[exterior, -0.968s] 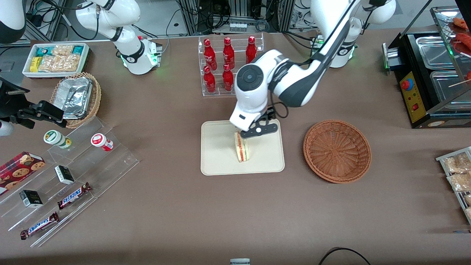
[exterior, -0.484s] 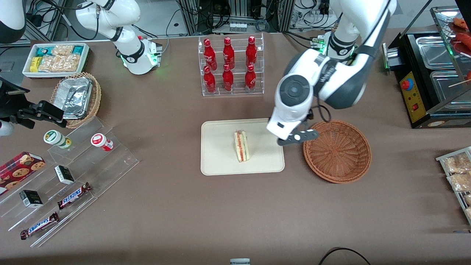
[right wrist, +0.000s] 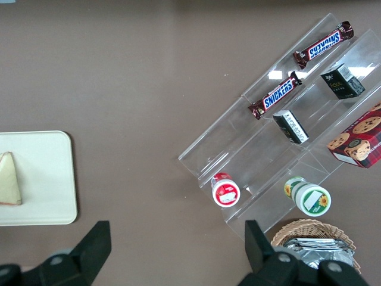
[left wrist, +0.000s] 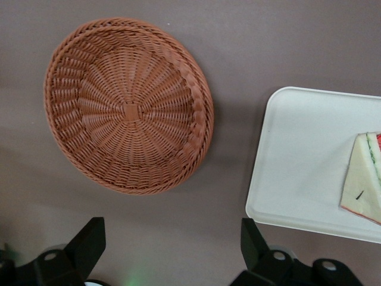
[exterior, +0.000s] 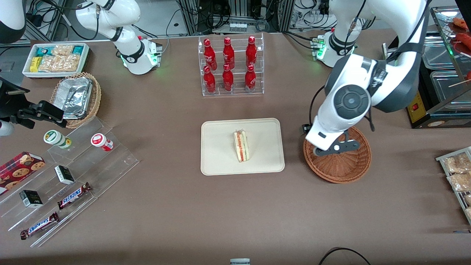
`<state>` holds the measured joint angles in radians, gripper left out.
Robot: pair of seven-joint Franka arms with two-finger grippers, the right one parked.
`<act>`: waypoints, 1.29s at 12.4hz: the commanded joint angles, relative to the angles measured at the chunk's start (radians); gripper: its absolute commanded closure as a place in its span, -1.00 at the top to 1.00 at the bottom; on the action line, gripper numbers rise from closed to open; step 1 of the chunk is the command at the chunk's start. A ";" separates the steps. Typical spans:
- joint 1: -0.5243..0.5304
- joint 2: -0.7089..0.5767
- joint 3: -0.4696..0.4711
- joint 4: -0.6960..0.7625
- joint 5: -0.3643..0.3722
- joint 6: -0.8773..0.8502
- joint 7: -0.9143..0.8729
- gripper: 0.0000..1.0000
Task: Place sandwich from basket to tray
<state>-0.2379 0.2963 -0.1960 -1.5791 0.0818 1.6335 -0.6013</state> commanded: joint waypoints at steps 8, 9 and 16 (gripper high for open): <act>0.244 -0.299 -0.007 -0.157 -0.010 -0.138 0.475 1.00; 0.261 -0.313 -0.003 -0.153 -0.011 -0.150 0.495 1.00; 0.261 -0.365 0.176 -0.098 -0.014 -0.244 0.685 1.00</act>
<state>0.0174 -0.0552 -0.0519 -1.6784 0.0772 1.4006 0.0232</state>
